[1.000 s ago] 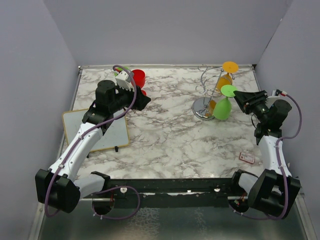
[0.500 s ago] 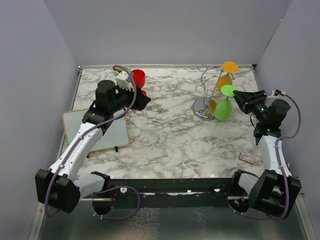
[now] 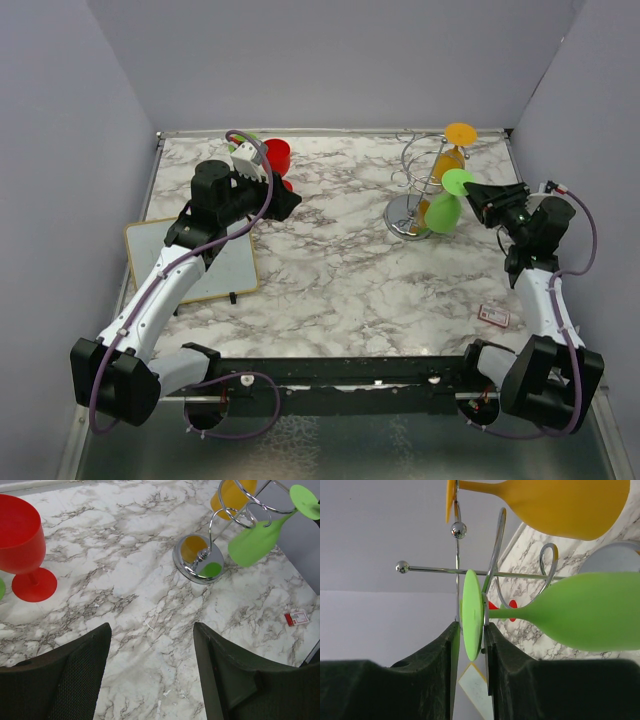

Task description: Take the wine glass off the wine glass rack

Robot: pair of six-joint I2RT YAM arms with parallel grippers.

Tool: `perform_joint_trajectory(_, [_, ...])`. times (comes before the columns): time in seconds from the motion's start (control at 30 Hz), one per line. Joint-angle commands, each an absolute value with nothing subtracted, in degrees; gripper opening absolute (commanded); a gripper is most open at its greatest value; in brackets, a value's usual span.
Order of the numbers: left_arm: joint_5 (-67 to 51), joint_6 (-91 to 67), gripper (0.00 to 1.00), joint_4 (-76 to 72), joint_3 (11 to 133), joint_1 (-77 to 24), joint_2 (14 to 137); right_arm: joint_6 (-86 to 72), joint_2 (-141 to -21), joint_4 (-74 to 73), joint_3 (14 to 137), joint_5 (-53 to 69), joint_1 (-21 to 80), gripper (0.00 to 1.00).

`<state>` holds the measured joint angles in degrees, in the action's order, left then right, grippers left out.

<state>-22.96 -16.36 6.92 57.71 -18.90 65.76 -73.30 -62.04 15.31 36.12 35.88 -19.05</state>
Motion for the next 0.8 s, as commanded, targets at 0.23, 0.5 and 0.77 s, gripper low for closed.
perform_joint_trajectory(0.23, [-22.44, -15.87, 0.69, 6.17, 57.69, -19.24, 64.43, -75.02, -62.28, 14.77, 37.67, 32.99, -17.86, 0.22])
perform_joint_trajectory(0.5, [-22.29, -15.82, 0.69, 6.24, 57.67, -19.25, 64.51, -74.98, -60.24, 13.1, 38.07, 32.08, -17.84, 0.16])
perform_joint_trajectory(0.77, [-22.35, -15.83, 0.69, 6.22, 57.67, -19.25, 64.51, -74.73, -58.95, 12.36, 38.25, 32.02, -17.84, 0.24])
